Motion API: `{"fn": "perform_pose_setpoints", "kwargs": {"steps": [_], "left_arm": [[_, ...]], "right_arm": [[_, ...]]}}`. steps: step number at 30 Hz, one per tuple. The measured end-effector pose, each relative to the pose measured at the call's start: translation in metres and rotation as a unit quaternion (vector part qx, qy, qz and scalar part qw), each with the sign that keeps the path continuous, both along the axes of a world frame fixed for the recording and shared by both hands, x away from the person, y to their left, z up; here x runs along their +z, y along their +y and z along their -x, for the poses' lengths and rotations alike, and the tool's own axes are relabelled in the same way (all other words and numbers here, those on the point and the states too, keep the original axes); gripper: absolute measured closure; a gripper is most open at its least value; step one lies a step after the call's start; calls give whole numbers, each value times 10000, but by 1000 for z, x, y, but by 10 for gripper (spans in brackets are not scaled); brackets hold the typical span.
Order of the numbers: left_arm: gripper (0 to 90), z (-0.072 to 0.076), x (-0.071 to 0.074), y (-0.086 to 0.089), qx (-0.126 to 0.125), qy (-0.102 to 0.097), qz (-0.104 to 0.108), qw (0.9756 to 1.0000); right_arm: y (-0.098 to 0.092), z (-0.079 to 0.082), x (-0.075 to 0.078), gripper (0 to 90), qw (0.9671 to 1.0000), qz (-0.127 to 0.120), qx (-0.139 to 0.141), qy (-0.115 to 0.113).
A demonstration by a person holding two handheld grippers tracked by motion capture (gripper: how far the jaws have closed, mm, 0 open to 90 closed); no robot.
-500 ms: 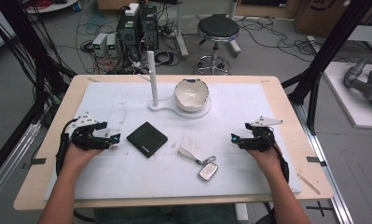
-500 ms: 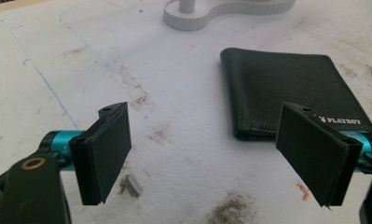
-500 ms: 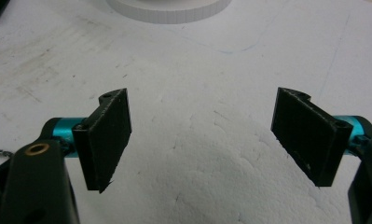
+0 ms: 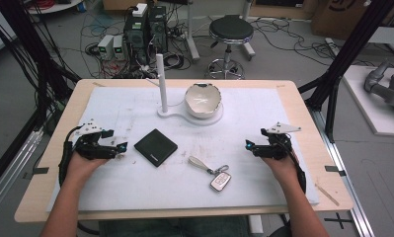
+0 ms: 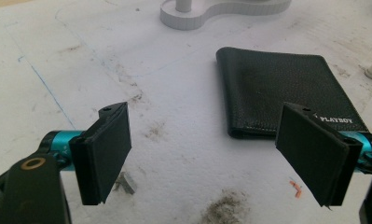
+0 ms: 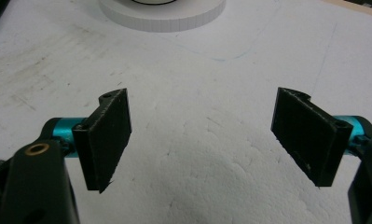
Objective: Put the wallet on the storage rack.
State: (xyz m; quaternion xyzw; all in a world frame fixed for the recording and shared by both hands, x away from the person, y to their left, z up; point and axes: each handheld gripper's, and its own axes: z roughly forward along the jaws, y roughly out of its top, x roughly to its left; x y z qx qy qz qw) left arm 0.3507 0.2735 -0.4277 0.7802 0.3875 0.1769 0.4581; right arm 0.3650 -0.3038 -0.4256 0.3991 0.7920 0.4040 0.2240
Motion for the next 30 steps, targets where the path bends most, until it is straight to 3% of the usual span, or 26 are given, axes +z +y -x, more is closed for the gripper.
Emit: {"fn": "perform_pose_setpoints", "kwargs": {"steps": [11, 14, 16, 21, 22, 26, 30], "left_arm": [[182, -8, 4, -13, -186, 114, 23, 9998], [183, -16, 7, -23, -207, 192, 85, 9996], [183, -23, 7, -34, -273, 224, -13, 9994], [183, -35, 3, -46, -304, 305, -19, 9991], [183, -42, -1, -52, -373, 460, 18, 9982], [183, -53, -6, -63, -436, 653, -142, 9968], [183, -59, -9, -65, -426, 730, -140, 9963]], "right_arm": [[-2, -4, -2, 203, 9999, -13, -49, 88], [-2, -4, -1, 203, 10000, -25, -43, 58], [-3, -4, -1, 203, 10000, -39, -43, 26], [-5, -4, 0, 203, 9999, -135, -65, 22], [-6, -4, 0, 203, 9999, -139, -71, 20], [-4, -3, 0, 203, 9999, -106, -47, 32], [-2, -3, 0, 203, 10000, -40, 11, 45]]}}
